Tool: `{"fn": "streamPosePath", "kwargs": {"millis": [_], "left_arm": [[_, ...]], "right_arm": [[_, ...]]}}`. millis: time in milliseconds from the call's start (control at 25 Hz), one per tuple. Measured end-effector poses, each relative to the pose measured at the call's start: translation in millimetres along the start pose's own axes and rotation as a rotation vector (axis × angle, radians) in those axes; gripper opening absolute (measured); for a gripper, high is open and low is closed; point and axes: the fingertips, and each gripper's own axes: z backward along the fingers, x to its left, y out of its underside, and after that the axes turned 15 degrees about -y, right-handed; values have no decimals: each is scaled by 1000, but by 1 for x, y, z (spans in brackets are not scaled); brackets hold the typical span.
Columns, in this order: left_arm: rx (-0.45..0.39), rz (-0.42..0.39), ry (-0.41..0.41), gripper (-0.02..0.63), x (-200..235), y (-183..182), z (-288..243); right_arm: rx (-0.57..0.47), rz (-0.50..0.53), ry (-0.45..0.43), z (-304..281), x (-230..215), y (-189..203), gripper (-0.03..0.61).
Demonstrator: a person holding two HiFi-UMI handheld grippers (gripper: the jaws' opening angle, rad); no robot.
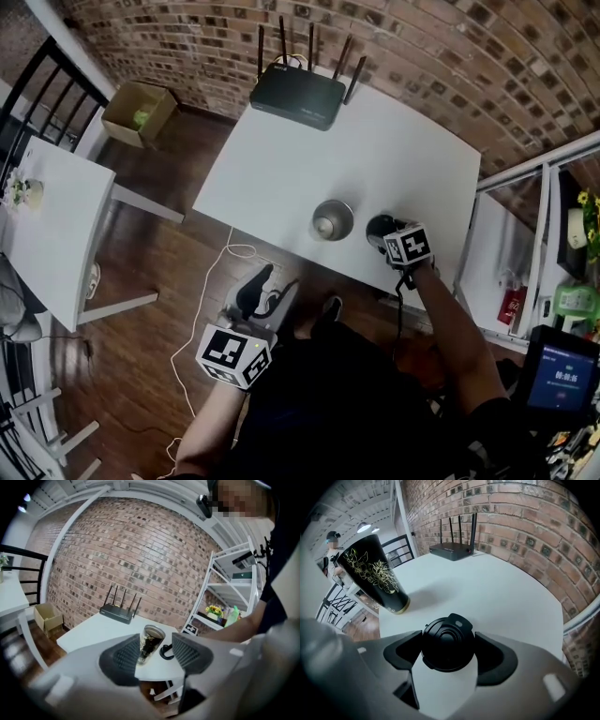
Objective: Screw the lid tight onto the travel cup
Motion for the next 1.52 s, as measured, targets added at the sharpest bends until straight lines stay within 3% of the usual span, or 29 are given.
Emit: {"fn": "streamPosePath", "kwargs": {"millis": [520,920,1040,1200,1360,1440,1520], "left_arm": [[28,-22,25,207,-18,6,2],[58,-47,24,204,-28,14,5],[69,-51,29,204,-34,18,3],[67,-84,30,204,-37,23,-7],[77,-158,21,204,-17,29,-22],[66,-235,-2,206,-1,32,-34],[41,-363,-31,275,12,38,-51]], "right_arm": [[32,83,-16,-1,2,4,339],[-142,413,71,22,30,-27,337],[-169,437,74,26,29,-28,337],[-246,375,-9,40,25,-30,337],[-359,373,-143,93,57,-64,337],[-369,403,-232,122,85,-88,337],[-332,448,-329,143,116,-111,337]]}}
